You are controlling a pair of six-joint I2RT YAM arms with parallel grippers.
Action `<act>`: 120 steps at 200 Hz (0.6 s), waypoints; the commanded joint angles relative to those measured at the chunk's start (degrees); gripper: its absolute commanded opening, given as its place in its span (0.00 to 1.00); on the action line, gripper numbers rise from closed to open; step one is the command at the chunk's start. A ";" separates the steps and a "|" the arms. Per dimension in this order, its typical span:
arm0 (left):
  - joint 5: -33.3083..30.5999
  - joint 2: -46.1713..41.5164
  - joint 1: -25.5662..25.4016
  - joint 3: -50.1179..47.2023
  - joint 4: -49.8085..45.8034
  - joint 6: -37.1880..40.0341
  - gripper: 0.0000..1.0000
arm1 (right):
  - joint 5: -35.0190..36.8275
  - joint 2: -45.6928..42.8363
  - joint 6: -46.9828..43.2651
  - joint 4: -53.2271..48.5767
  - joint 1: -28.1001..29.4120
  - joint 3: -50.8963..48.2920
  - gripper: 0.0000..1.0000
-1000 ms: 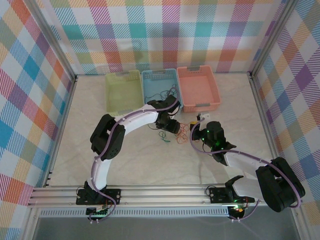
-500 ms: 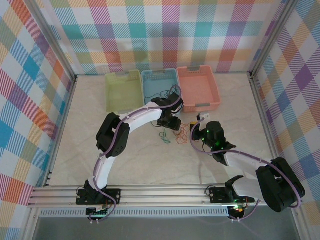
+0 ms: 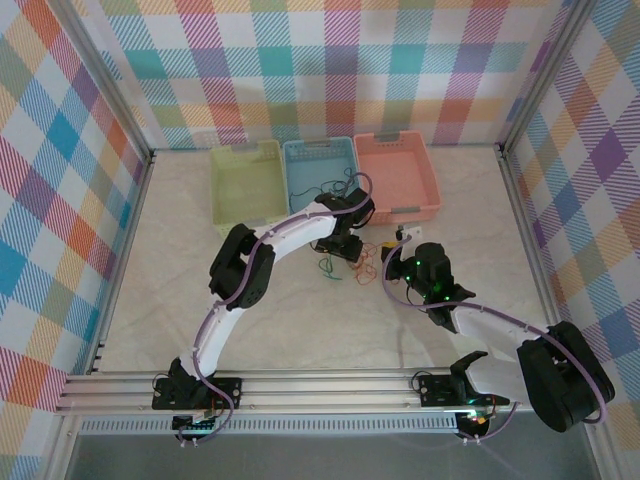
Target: Untangle the cables
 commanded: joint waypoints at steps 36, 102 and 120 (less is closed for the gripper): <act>-6.47 1.73 -0.43 1.49 -6.15 1.72 0.64 | 1.63 -3.01 -0.54 0.14 -0.30 0.43 0.00; -15.26 -0.01 -0.58 -1.34 -7.98 2.97 0.61 | 6.34 -6.84 -0.22 -0.30 -0.35 -1.13 0.00; -16.34 -1.96 -0.57 -3.63 -6.91 2.96 0.61 | 7.87 -7.73 -0.15 -0.55 -0.32 -1.41 0.00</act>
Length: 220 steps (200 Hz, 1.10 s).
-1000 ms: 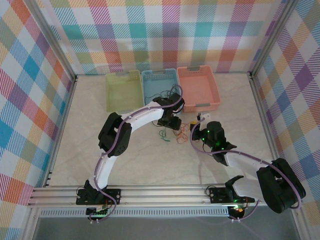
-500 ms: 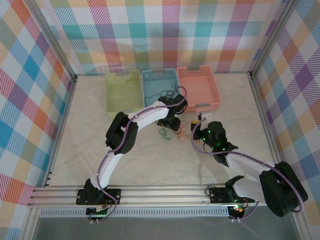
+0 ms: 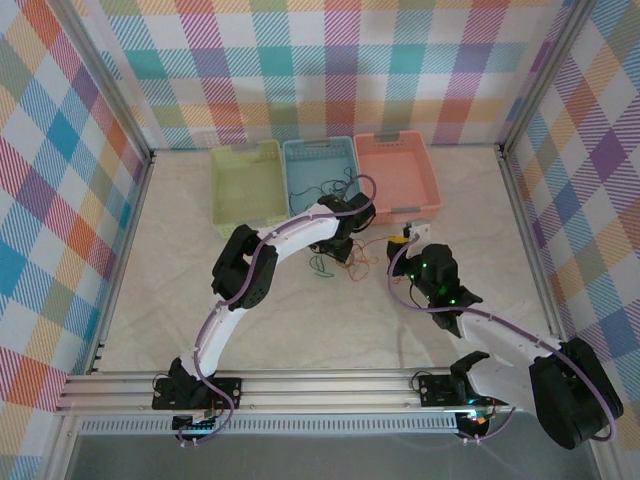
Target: Untangle the cables
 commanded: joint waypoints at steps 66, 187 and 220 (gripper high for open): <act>-7.41 -9.34 -0.26 -11.07 2.37 0.80 0.58 | 11.28 -5.31 0.88 -2.39 -0.34 -2.04 0.00; -16.08 -14.39 0.48 -18.13 3.79 1.85 0.56 | 37.51 -15.01 16.76 -16.29 -6.56 -4.03 0.00; -16.80 -16.65 0.75 -20.62 4.59 1.85 0.56 | 41.03 -15.16 19.37 -20.44 -8.67 -3.00 0.00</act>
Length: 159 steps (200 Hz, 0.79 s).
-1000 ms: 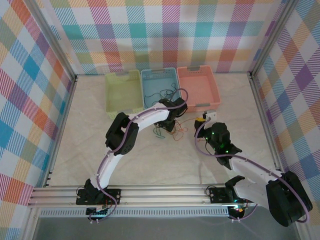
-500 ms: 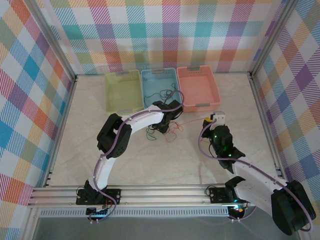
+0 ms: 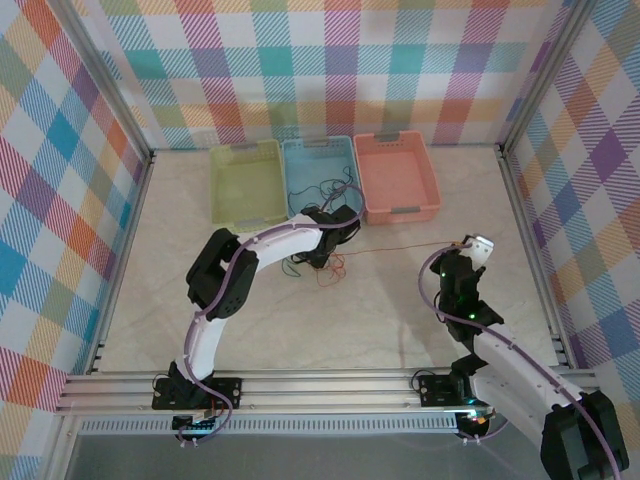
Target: Untangle the cables
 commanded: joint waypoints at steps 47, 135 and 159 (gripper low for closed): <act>-7.82 -4.88 0.78 -3.72 -0.99 0.66 0.56 | 7.83 -2.70 3.38 -6.28 -5.17 1.62 0.00; -11.80 -9.54 1.40 -8.01 1.20 -0.52 0.56 | 5.87 -5.19 2.16 -10.16 -11.95 2.65 0.00; -12.15 -11.39 1.67 -9.25 2.14 -0.75 0.55 | 4.77 -4.64 2.41 -10.13 -13.36 2.53 0.00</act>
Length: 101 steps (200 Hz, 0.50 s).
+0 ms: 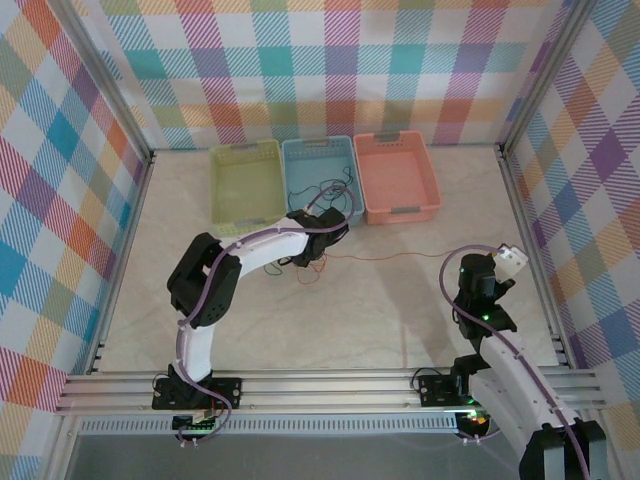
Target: Untangle the cables
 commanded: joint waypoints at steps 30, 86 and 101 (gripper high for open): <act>-0.50 -4.70 0.49 -1.55 1.57 -0.65 0.55 | -4.70 0.87 -2.13 -0.18 -1.21 2.00 0.00; -3.44 -4.29 1.95 -2.25 1.50 -1.63 0.56 | -1.84 -1.89 -2.34 -2.21 -5.67 2.87 0.00; -2.96 -4.58 2.00 -2.37 1.80 -1.72 0.55 | -4.48 -1.84 -1.57 -1.89 -6.42 2.70 0.00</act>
